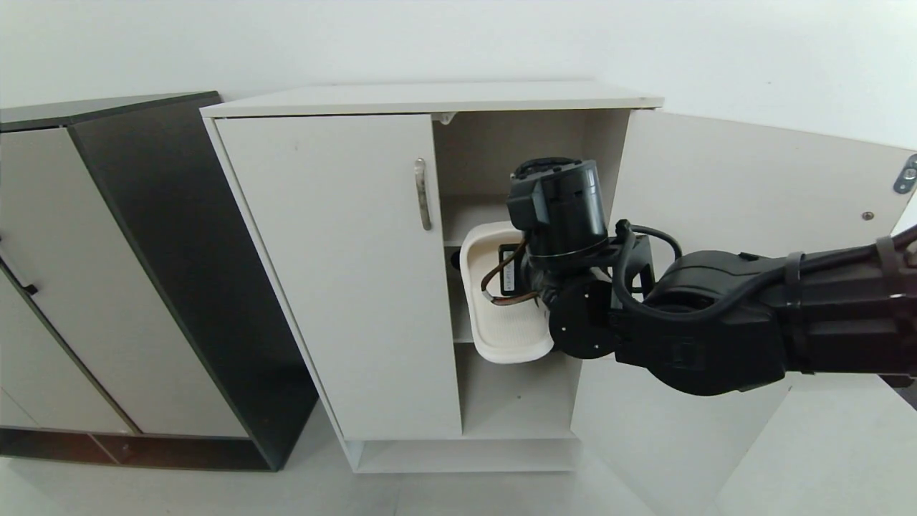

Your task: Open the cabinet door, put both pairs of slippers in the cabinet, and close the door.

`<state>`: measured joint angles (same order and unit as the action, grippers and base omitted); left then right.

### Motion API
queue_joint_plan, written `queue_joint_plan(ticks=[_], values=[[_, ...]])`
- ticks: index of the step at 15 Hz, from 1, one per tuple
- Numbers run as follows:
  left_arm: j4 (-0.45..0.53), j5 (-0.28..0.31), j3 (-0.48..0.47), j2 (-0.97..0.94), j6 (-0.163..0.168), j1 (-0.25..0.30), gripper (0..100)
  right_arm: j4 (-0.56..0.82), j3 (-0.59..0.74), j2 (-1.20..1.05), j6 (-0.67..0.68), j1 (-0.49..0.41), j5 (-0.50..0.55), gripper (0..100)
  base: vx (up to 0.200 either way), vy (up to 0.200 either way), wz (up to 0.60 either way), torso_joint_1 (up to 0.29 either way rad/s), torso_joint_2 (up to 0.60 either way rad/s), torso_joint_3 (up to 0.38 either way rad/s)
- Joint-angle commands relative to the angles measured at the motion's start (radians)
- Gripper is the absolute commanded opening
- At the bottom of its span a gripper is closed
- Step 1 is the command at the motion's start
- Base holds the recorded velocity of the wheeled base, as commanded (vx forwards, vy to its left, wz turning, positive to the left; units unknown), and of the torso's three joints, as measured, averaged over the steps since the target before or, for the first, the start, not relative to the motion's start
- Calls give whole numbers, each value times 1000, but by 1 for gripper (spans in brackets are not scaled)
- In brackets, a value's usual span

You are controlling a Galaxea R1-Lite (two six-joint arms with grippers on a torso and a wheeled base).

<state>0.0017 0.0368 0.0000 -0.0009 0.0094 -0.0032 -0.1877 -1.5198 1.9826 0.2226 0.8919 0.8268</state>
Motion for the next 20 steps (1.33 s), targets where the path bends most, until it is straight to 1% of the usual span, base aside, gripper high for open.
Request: queue_joint_plan(ticks=[1,13,16,20], values=[[0,0,0,1,0,0,0,-3,-5,22,0,-8,0,0,200,0,0,-2,7,2],[0,0,0,1,3,0,0,-12,-34,70,1,-31,-6,0,200,0,0,1,3,2],[0,0,0,1,3,0,0,-32,-74,105,0,-44,-11,0,0,0,0,0,0,0],[0,0,0,1,3,0,0,-55,-103,145,0,-90,-15,0,0,0,0,0,0,0]])
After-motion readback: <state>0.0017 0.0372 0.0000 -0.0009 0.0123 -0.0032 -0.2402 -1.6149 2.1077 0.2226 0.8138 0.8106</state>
